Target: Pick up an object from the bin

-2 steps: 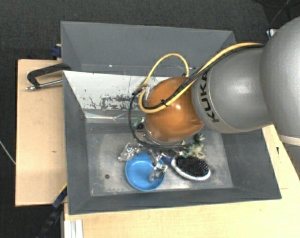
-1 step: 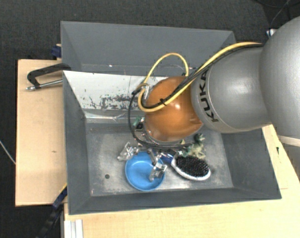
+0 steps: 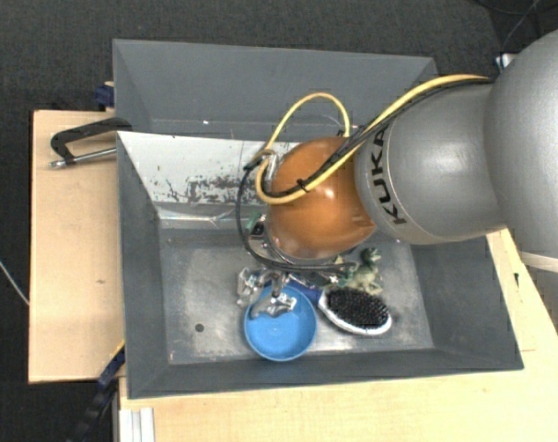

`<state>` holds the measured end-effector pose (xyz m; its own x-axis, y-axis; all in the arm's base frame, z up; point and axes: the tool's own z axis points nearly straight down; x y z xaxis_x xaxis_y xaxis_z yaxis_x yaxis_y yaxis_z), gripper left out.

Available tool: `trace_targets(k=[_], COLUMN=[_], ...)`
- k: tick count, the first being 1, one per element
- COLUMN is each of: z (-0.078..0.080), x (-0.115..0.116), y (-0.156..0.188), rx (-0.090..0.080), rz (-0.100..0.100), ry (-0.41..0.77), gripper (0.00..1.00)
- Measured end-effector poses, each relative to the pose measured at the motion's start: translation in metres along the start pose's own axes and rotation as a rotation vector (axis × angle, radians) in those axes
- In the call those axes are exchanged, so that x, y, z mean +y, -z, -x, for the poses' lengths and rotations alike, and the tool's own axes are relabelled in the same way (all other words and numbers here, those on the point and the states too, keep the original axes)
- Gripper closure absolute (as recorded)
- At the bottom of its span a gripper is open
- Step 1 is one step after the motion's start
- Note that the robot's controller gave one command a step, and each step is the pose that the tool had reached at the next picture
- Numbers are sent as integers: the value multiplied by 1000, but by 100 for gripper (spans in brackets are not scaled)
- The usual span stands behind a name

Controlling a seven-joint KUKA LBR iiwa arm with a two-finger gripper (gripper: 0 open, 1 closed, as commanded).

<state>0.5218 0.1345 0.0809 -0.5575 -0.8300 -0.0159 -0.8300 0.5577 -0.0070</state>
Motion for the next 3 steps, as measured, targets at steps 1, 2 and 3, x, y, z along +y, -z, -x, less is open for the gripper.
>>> trace_targets(k=[1, 2, 3], z=[4, 7, 8], x=[-2, -2, -3], y=[56, 80, 86], rx=[6, 8, 10], rz=[0, 3, 4], ry=[-2, -3, -6], gripper=[100, 100, 100])
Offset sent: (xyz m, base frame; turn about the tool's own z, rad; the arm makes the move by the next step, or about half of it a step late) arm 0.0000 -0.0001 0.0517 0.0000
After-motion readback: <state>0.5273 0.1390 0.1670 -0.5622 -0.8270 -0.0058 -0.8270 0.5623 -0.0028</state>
